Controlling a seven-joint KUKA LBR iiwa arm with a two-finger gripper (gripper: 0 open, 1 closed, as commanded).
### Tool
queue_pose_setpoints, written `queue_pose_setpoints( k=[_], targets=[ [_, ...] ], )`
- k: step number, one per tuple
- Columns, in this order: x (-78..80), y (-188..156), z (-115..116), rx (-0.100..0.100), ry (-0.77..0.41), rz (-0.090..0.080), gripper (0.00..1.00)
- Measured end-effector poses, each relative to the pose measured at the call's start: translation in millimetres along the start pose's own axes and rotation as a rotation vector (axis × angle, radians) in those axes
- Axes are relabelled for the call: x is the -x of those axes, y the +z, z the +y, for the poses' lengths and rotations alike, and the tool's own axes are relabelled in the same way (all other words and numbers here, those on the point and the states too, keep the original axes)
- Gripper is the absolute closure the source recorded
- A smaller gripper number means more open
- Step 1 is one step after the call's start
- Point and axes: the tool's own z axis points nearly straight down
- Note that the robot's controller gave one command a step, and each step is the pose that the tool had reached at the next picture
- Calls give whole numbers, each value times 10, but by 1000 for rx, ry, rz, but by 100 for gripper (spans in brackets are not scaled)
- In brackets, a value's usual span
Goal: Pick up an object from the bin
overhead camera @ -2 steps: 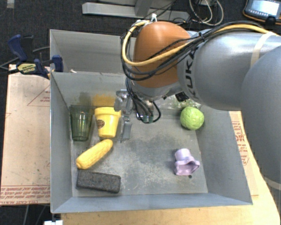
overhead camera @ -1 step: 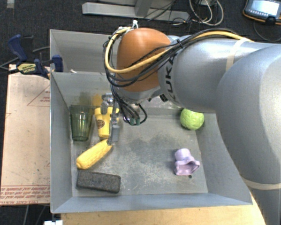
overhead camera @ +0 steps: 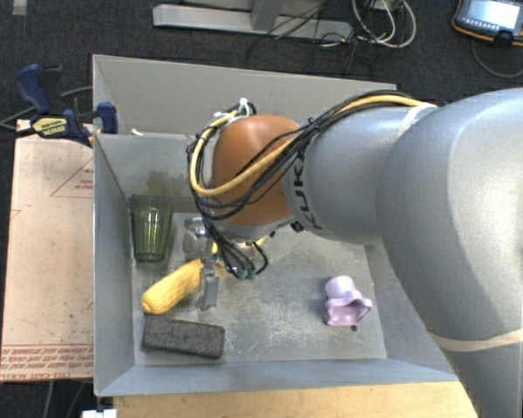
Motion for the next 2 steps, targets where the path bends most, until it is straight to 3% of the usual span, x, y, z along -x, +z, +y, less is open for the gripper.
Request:
queue_pose_setpoints(
  k=[1, 2],
  targets=[
    [49, 214, -192, 2, -233, 1, 100],
    [49, 214, -191, 3, -233, 1, 100]
  ],
)
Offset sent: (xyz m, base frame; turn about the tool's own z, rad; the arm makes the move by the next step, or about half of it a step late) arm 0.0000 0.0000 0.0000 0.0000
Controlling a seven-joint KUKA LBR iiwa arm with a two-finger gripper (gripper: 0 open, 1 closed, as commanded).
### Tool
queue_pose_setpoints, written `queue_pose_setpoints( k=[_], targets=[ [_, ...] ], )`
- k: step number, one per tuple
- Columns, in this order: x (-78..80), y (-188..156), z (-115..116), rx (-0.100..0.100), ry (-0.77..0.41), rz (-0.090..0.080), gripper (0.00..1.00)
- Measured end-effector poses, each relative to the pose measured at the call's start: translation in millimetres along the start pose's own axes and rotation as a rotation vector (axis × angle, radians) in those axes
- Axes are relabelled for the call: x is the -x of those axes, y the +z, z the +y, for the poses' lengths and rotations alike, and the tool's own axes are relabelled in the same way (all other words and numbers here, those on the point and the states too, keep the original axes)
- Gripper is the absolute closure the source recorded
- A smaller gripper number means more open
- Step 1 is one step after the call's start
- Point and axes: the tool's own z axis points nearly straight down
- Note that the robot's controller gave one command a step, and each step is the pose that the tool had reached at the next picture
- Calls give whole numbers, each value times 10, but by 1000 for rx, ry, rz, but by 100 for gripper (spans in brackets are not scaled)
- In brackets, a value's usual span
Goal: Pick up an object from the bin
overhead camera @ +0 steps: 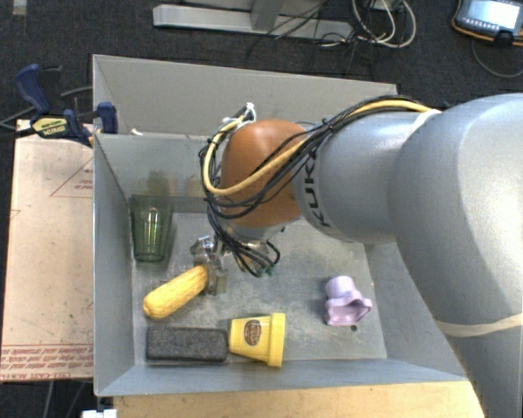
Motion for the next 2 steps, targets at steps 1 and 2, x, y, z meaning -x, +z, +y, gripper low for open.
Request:
queue_pose_setpoints(
  k=[1, 2],
  targets=[
    [92, -366, -16, 1, 14, 3, 100],
    [149, -955, 115, 0, 29, 1, 100]
  ],
)
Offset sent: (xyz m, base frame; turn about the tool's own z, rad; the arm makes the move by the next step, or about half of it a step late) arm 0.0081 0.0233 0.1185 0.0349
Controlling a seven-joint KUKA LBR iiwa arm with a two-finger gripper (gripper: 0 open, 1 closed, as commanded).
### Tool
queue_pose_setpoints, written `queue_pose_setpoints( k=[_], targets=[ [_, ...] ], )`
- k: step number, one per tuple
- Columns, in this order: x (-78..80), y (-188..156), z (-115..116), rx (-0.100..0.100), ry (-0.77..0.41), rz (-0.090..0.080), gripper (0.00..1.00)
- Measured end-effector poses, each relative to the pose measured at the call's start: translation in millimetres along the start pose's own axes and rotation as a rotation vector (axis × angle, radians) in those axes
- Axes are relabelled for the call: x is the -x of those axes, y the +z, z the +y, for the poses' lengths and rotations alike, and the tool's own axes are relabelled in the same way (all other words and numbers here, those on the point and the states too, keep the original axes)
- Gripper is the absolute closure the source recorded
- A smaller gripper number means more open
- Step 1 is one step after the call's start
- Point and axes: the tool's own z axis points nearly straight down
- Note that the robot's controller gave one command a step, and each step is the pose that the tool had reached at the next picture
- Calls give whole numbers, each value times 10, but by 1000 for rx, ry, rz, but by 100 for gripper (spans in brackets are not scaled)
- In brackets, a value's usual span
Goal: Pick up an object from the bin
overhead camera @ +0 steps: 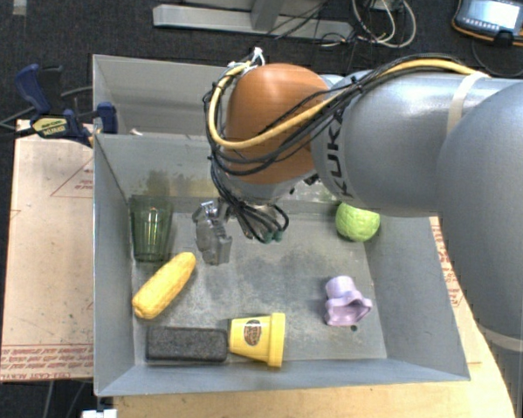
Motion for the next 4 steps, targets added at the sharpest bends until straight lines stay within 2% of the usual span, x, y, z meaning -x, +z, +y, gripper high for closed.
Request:
queue_pose_setpoints(
  k=[1, 2, 3, 4],
  targets=[
    [194, -429, -189, 1, -69, -4, 100],
    [273, -541, -142, -1, 26, -7, 100],
    [210, -475, 123, 2, 279, -3, 100],
    [59, -312, 202, 1, 110, -6, 100]
  ],
)
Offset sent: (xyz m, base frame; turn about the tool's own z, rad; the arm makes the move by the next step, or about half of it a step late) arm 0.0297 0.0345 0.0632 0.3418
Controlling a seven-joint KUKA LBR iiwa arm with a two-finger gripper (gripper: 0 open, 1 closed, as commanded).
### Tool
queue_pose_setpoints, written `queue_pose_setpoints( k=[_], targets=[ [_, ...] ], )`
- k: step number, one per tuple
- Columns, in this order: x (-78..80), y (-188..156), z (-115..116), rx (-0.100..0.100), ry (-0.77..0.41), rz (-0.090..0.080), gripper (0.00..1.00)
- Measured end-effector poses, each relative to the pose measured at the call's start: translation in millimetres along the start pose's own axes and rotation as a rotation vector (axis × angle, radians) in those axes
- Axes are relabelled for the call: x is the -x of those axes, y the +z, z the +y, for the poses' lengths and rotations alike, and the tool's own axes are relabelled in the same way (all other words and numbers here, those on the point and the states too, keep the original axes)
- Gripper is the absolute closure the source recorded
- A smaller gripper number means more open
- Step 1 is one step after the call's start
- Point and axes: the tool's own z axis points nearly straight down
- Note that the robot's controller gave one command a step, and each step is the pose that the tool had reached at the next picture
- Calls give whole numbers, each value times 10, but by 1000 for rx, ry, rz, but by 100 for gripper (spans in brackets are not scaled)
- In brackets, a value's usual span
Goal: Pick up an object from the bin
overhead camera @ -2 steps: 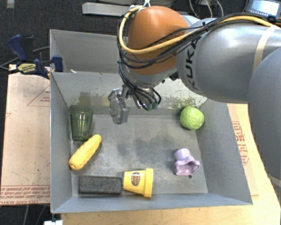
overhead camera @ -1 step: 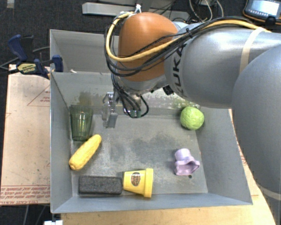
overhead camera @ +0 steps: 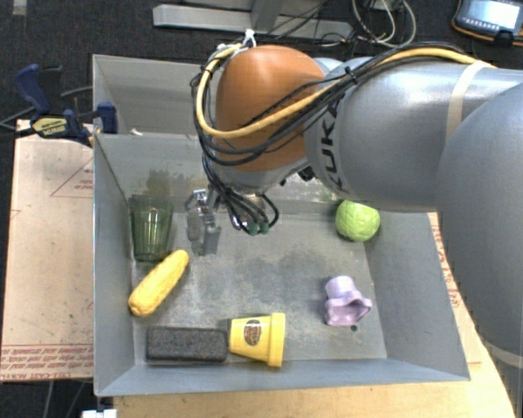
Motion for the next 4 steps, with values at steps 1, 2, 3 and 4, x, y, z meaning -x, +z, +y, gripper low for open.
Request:
queue_pose_setpoints(
  k=[1, 2, 3, 4],
  targets=[
    [-272, 485, 59, 2, -191, -5, 100],
    [-493, 656, 392, 2, -153, -1, 0],
    [-493, 656, 389, 2, -152, 0, 0],
    [-325, 1283, 595, -3, 162, 15, 100]
  ],
)
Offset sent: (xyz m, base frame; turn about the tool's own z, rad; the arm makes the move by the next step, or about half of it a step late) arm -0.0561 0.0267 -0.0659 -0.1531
